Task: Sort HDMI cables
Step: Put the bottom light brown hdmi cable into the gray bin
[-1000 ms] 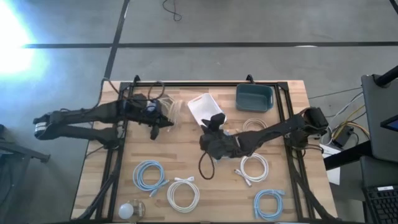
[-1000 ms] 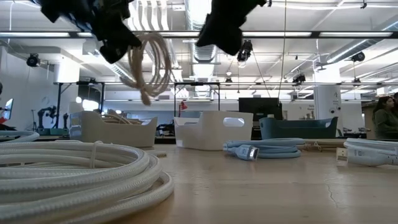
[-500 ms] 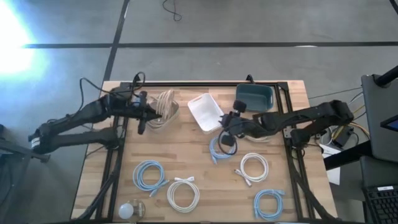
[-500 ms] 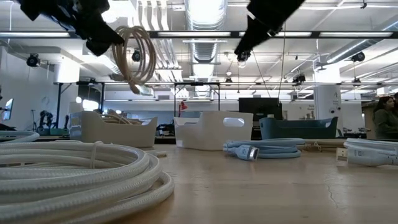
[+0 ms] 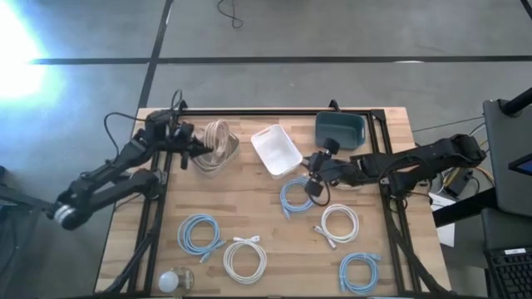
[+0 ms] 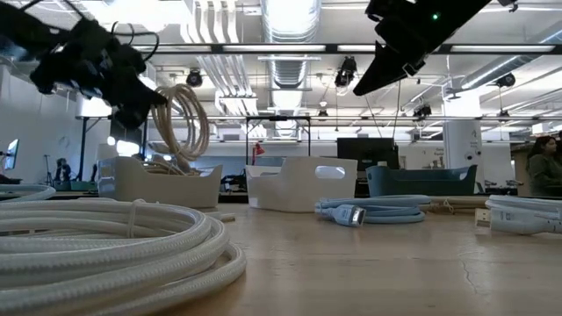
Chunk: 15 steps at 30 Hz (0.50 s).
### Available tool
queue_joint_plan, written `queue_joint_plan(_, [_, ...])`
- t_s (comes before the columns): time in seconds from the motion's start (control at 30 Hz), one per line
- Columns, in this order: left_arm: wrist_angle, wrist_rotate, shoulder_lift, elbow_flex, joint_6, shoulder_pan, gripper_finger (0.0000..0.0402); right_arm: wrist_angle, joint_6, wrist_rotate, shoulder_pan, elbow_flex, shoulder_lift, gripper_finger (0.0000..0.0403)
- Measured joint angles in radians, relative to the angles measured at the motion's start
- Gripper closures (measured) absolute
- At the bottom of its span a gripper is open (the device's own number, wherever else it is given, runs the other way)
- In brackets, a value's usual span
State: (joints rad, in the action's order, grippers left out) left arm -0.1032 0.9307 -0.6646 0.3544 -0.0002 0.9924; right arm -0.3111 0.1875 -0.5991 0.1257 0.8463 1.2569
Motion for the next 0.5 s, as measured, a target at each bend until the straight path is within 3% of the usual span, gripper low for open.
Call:
queue_joint_plan(0.07, [0.092,0.061,-0.018,-0.033,-0.051,0.068,0.0386,0.001,-0.005,0.000,0.000,-0.001,-0.003,0.0317])
queue_joint_plan(0.2, [0.145,0.050,-0.059,-0.073,-0.133,0.146,0.0386,0.007,-0.007,0.000,0.000,-0.001,-0.001,0.0317])
queue_joint_plan(0.5, [0.154,0.055,-0.108,-0.108,-0.136,0.152,0.0380,0.005,-0.021,0.007,0.000,-0.001,0.008,0.0317])
